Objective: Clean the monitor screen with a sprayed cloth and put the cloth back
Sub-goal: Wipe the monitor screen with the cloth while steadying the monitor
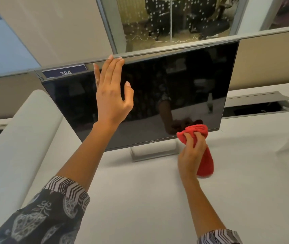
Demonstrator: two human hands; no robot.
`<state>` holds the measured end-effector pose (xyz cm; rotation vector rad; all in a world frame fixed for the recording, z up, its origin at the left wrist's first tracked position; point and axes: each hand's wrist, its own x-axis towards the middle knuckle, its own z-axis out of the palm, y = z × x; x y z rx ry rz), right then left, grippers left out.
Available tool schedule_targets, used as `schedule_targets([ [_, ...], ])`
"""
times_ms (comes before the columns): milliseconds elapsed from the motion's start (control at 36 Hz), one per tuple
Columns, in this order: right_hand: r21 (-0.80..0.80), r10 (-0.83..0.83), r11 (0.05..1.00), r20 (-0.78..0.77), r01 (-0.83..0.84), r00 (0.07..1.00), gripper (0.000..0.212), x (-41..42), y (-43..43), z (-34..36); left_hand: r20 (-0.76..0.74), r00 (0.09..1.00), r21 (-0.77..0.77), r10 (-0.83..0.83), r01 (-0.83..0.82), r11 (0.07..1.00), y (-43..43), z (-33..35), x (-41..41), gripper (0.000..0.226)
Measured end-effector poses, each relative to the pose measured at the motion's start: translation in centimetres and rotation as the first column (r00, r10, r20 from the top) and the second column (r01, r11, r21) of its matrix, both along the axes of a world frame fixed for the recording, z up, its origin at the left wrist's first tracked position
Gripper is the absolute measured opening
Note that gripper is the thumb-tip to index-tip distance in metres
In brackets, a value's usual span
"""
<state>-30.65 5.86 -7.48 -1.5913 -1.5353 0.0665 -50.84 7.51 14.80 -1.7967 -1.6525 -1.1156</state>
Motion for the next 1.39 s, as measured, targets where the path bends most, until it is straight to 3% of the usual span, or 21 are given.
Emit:
schedule_targets([
  [139,0.010,0.184,0.982,0.208,-0.191,0.961,0.055,-1.0,-0.8,-1.4,0.008,1.000,-0.006,0.019,-0.019,1.000,0.0,-0.2,0.2,0.049],
  [222,0.002,0.202,0.978,0.271,-0.210,0.941,0.053,1.7,0.3,-1.3,0.016,1.000,-0.008,0.017,-0.017,1.000,-0.1,-0.3,0.2,0.050],
  [361,-0.055,0.046,0.998,0.060,-0.043,0.997,0.051,4.3,1.4,0.3,-0.001,1.000,-0.005,0.016,-0.016,1.000,-0.2,-0.3,0.3,0.053],
  [472,-0.022,0.023,0.999,-0.043,-0.024,0.999,0.052,2.5,0.8,0.8,0.006,1.000,0.004,0.027,-0.027,1.000,0.1,-0.4,0.4,0.055],
  [556,0.075,0.188,0.978,0.062,-0.192,0.980,0.062,0.6,-0.4,0.3,0.002,0.999,0.010,0.034,-0.034,0.999,0.2,-0.6,0.4,0.056],
  [639,0.175,0.383,0.890,0.216,-0.422,0.898,0.066,-0.8,-0.3,0.3,-0.004,0.999,0.022,0.034,-0.034,0.999,0.2,-0.6,0.4,0.056],
  [722,0.236,0.435,0.822,0.328,-0.518,0.839,0.059,-2.5,1.2,2.4,0.038,0.999,0.035,0.006,-0.008,0.999,0.0,-0.5,0.6,0.054],
  [806,0.305,0.385,0.782,0.449,-0.543,0.807,0.059,-3.8,3.4,5.3,0.071,0.997,0.034,-0.014,0.011,0.999,-0.1,-0.3,0.7,0.054],
  [917,0.414,0.260,0.758,0.516,-0.504,0.816,0.060,-4.7,6.1,9.6,0.095,0.995,0.018,-0.040,0.039,0.999,-0.2,-0.2,0.7,0.054],
  [1111,0.544,0.092,0.754,0.467,-0.368,0.880,0.043,-3.7,9.6,16.9,0.117,0.991,0.012,-0.062,0.061,0.998,-0.3,-0.1,0.7,0.056],
  [1250,0.528,-0.067,0.844,0.276,-0.093,0.959,0.044,-0.1,12.0,18.1,0.123,0.990,0.007,-0.068,0.067,0.998,-0.1,-0.1,0.7,0.055],
  [1389,0.411,-0.148,0.903,0.031,0.122,0.988,0.045,2.4,11.7,13.4,0.125,0.990,0.022,-0.070,0.068,0.997,0.0,-0.3,0.7,0.055],
])
